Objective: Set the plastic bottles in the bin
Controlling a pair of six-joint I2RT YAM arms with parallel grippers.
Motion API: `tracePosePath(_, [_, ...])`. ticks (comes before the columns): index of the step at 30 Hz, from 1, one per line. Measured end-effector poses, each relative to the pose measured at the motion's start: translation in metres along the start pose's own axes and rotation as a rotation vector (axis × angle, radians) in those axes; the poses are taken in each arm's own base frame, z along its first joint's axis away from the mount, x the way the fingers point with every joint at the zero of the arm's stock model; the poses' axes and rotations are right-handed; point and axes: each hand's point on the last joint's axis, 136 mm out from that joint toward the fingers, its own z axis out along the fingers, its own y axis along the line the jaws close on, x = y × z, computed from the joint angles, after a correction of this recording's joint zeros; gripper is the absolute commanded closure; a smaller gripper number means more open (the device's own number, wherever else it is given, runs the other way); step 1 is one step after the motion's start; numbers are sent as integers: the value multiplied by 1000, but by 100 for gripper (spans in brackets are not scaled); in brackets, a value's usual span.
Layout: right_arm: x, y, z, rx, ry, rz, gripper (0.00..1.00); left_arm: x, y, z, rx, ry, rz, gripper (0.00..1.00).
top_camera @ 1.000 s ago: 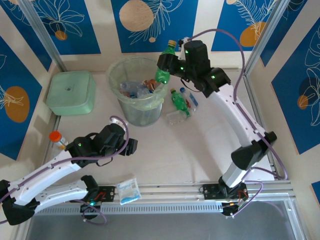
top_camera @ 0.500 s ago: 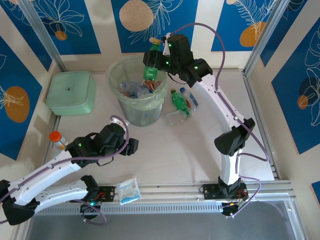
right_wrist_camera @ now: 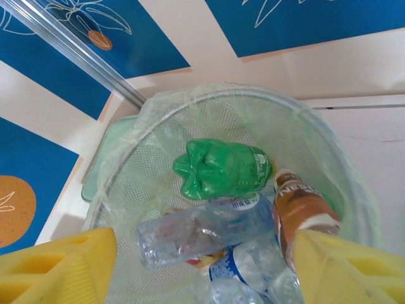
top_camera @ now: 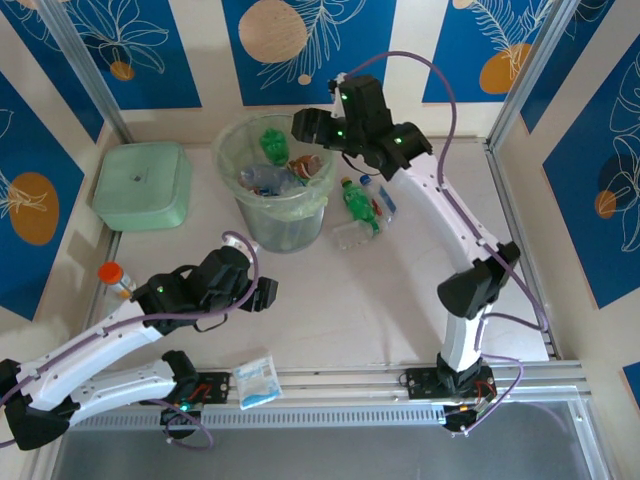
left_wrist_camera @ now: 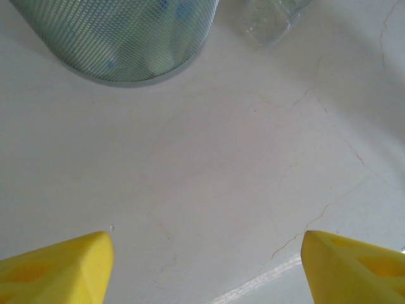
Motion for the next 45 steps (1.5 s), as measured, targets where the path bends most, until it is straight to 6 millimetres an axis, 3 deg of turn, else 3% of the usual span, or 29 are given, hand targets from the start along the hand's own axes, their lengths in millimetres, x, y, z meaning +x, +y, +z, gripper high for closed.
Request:
tracePosePath(7, [14, -19, -65, 16, -64, 20, 26, 0, -3, 0, 17, 2, 7, 26])
tracePosePath(12, [38, -66, -98, 85, -90, 103, 27, -7, -11, -2, 54, -26, 23, 26])
tracePosePath(20, [95, -141, -119, 217, -52, 253, 27, -14, -24, -9, 105, -73, 56, 26])
tracePosePath(24, [118, -168, -120, 262, -14, 313, 25, -14, -28, -10, 117, -78, 66, 26])
tracePosePath(28, [126, -190, -115, 304, 17, 361, 23, -15, -25, -10, 101, -85, 66, 25])
tracePosePath(35, [140, -219, -82, 345, 129, 396, 20, -20, -20, -21, 96, -131, 50, 24])
tracePosePath(40, [137, -236, -57, 369, 172, 386, 20, -19, -18, -22, 92, -132, 42, 25])
tracePosePath(45, [117, -247, -38, 380, 174, 348, 20, -20, -17, -24, 93, -137, 31, 24])
